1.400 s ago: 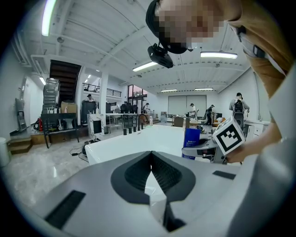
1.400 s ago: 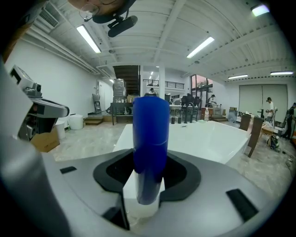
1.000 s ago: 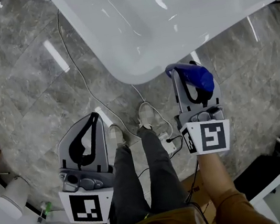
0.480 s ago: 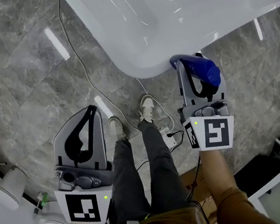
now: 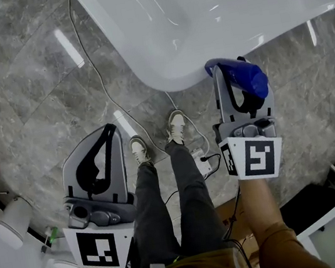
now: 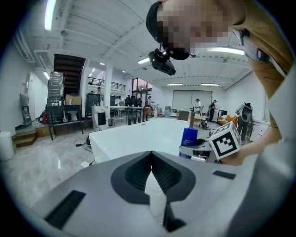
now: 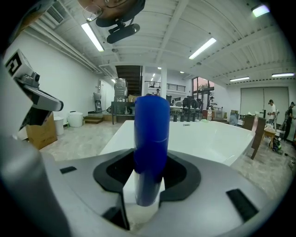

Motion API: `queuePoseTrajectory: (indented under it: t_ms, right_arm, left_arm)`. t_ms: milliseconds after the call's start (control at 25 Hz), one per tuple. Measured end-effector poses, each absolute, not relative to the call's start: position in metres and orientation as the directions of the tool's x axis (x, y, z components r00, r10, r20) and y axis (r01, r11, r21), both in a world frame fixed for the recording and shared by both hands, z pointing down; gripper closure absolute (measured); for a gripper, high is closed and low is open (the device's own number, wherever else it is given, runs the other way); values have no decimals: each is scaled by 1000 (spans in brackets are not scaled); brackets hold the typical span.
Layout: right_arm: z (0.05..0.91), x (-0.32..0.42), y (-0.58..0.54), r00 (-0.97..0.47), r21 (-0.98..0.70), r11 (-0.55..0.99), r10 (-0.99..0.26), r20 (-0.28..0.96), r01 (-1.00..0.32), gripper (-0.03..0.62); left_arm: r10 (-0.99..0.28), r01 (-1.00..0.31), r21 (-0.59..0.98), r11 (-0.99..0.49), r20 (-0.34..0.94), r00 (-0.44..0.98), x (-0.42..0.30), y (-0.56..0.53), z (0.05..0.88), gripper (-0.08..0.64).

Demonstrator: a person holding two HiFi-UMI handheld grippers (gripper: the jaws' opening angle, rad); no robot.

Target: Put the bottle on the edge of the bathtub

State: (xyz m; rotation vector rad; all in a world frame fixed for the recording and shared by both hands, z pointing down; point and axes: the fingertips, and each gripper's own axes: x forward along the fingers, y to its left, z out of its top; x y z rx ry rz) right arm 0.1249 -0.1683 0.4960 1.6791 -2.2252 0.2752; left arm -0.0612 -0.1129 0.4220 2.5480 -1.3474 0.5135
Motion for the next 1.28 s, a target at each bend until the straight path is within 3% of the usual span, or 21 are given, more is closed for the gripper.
queuePoseTrajectory:
  t_ms: [1280]
  right_arm:
    - [494, 120, -167, -257, 135, 326, -891, 373, -936, 405]
  left_arm:
    - [-745, -832, 43, -553, 420, 518, -60, -116, 433, 554]
